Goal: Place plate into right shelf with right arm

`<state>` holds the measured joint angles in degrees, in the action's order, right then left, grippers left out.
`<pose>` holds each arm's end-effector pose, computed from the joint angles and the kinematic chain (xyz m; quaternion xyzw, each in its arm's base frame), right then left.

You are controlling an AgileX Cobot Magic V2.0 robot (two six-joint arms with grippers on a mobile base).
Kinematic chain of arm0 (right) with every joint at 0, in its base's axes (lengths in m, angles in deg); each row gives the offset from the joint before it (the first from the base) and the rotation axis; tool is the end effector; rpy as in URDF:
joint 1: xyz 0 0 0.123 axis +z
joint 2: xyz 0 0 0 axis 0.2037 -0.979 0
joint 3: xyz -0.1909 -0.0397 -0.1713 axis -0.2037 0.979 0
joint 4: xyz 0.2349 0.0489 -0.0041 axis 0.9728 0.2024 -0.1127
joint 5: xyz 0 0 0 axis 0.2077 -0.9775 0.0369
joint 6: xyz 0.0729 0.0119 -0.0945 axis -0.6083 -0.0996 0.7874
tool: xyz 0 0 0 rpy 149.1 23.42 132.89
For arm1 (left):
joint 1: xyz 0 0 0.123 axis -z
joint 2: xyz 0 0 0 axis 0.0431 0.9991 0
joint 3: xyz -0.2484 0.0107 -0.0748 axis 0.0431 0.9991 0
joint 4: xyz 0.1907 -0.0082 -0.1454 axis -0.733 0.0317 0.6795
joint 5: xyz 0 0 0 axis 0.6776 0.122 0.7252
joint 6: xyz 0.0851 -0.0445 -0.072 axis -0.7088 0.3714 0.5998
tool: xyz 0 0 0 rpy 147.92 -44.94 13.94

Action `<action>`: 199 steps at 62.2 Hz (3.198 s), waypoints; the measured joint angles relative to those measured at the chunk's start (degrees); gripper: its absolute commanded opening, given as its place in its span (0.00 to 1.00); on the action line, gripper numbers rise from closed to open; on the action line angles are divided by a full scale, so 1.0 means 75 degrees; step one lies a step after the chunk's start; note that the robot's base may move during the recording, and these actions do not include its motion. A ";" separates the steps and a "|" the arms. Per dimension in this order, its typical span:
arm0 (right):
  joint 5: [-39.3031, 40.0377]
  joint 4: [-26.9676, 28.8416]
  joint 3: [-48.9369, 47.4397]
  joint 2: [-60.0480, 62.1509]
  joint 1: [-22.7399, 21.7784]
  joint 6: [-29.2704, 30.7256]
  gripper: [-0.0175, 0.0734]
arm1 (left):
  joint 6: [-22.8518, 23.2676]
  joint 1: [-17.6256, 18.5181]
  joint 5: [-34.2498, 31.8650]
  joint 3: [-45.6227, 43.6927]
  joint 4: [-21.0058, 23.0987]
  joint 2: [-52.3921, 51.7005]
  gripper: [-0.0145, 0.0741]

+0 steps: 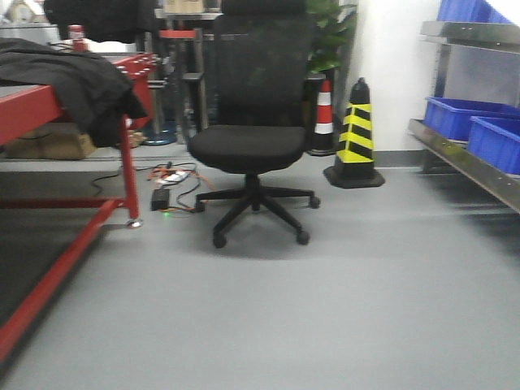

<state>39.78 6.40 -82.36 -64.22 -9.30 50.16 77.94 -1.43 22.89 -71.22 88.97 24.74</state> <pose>0.1094 0.0056 0.3072 0.0259 0.6690 0.0661 0.7399 0.0997 -0.0026 0.1993 0.0172 0.7010 -0.0002 0.7129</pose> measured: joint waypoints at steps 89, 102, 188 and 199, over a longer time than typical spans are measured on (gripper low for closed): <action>0.0000 0.0000 0.0000 0.0000 0.0000 0.0000 0.25 | 0.0000 0.0000 0.0000 0.0000 0.0000 0.0000 0.02; 0.0000 0.0000 0.0000 0.0000 0.0000 0.0000 0.25 | 0.0000 0.0000 0.0000 0.0000 0.0000 0.0000 0.02; 0.0000 0.0000 0.0000 0.0000 0.0000 0.0000 0.25 | 0.0000 0.0000 0.0000 0.0000 0.0000 0.0000 0.02; 0.0000 0.0000 0.0000 0.0000 0.0000 0.0000 0.25 | 0.0000 0.0000 0.0000 0.0000 0.0000 0.0000 0.02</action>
<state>39.78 6.40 -82.36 -64.22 -9.30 50.16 77.94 -1.43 22.89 -71.22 88.97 24.74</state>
